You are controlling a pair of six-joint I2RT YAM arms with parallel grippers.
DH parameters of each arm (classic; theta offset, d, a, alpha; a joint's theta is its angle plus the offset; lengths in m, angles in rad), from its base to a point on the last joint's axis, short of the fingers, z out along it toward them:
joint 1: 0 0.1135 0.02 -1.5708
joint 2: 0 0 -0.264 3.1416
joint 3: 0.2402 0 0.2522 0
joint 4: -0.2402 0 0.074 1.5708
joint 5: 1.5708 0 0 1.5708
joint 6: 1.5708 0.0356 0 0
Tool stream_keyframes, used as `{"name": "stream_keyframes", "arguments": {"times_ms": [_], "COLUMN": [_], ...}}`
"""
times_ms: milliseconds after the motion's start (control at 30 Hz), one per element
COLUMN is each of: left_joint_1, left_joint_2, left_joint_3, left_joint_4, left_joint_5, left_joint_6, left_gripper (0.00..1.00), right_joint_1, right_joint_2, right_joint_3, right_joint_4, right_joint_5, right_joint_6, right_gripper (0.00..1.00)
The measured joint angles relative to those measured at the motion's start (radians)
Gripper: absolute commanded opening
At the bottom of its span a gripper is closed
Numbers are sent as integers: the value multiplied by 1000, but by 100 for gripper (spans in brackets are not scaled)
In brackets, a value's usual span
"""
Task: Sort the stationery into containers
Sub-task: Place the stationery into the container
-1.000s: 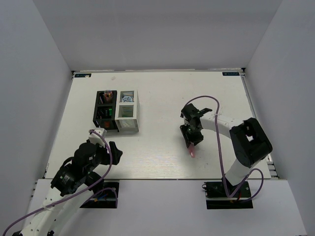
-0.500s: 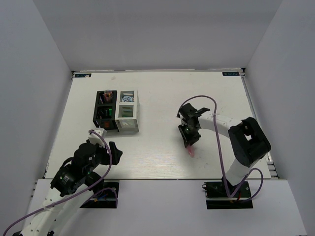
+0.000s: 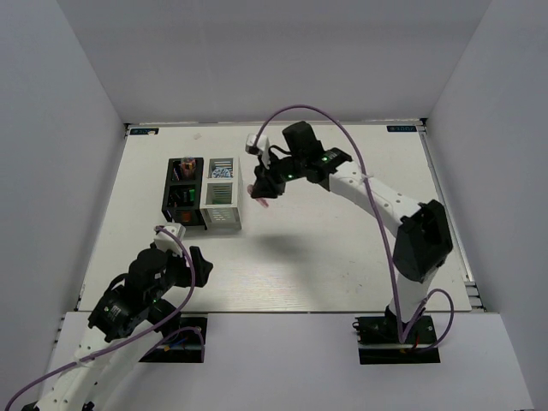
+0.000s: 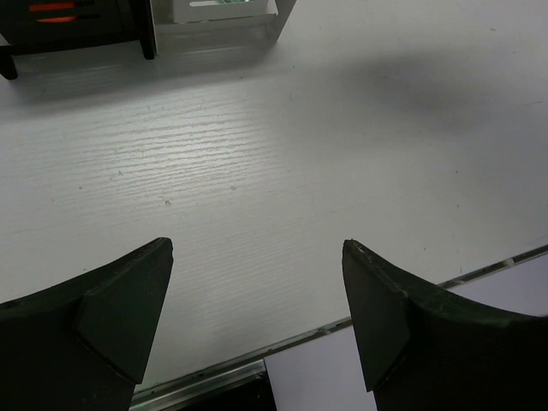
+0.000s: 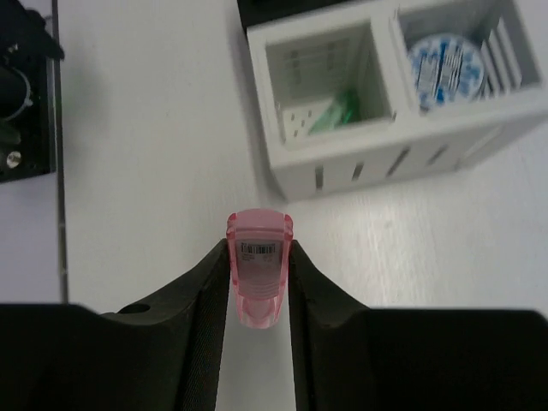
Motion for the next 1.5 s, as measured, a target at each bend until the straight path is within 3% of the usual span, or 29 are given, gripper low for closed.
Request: {"name": "stream_keyframes", "arguments": {"times_ms": [400,733,767,800,900,933,967,1000,1067,1133,1267,1300,1333,1367,1500], "left_joint_1": [0,0,0,0,0,0,0,0,0,0,0,0,0,0,0], "left_joint_2": [24,24,24,24,24,22,20,17,15,16,18,19,19,19,20], "left_joint_3": [0,0,0,0,0,0,0,0,0,0,0,0,0,0,0], "left_joint_4": [-4,-3,-4,-4,-5,-5,-6,-6,-5,-5,-6,-6,-6,-6,-6], "left_joint_5": [-17,-18,-18,-18,-18,-18,-18,-19,-18,-18,-17,-17,-17,-17,-18], "left_joint_6": [0,0,0,0,0,-1,-1,-1,-5,-10,3,3,3,3,3], "left_gripper": [90,90,90,90,90,90,90,72,41,0,0,0,0,0,0], "right_joint_1": [74,117,118,119,120,120,119,118,116,115,114,114,114,114,95], "right_joint_2": [225,295,311,330,390,405,416,422,423,415,389,372,351,327,197], "right_joint_3": [85,157,169,182,209,209,209,208,207,209,247,262,278,292,373], "right_joint_4": [418,547,555,561,563,560,552,544,534,529,448,407,360,313,90], "right_joint_5": [-67,-50,-37,-24,16,24,32,35,35,32,47,52,58,61,104], "right_joint_6": [68,135,130,124,113,110,105,100,99,115,185,197,202,204,167], "right_gripper": [0,0,4,24,59,67,68,68,44,0,0,4,68,90,90]}}
